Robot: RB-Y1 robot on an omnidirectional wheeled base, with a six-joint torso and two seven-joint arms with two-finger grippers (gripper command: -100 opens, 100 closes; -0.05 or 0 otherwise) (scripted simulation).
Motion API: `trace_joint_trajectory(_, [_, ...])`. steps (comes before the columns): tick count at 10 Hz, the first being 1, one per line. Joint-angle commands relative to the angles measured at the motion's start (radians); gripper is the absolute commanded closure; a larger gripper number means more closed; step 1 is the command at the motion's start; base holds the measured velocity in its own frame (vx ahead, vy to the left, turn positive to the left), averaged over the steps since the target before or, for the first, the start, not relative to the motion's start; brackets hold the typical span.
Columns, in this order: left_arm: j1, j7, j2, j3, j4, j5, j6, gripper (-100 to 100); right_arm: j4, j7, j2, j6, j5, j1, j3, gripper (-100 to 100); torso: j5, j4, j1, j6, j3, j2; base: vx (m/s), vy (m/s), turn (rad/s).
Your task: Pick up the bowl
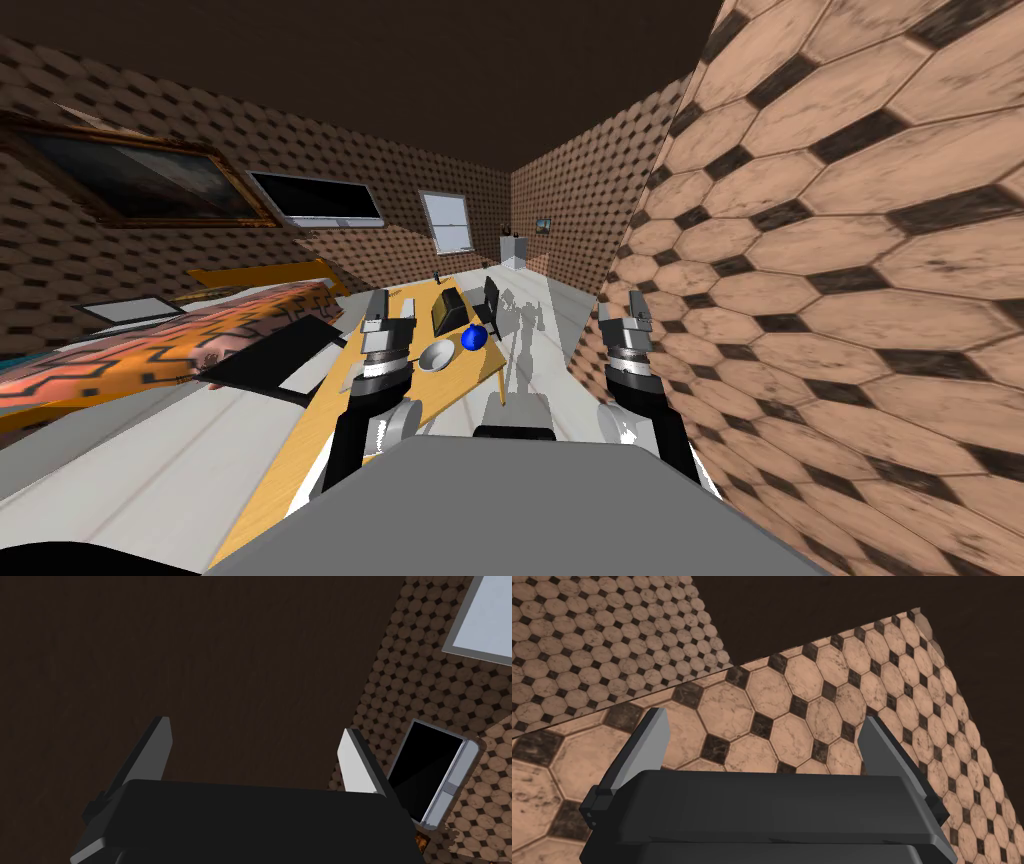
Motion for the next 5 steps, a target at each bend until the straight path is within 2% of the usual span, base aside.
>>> trace_joint_trajectory(1, [0.002,0.007,0.028,0.006,0.013,0.014,0.024,-100,0.0,0.0,0.0,0.0,0.0,0.0,0.0,0,0.0,0.0,0.0,0.0,0.0,0.0,-0.008,0.004,-0.108])
trace_joint_trajectory(5, [0.008,0.03,0.085,0.025,0.057,0.062,0.107,-100,0.0,0.0,0.0,0.0,0.0,0.0,0.0,0,0.0,0.0,0.002,0.0,0.001,0.001,-0.018,0.022,-0.127])
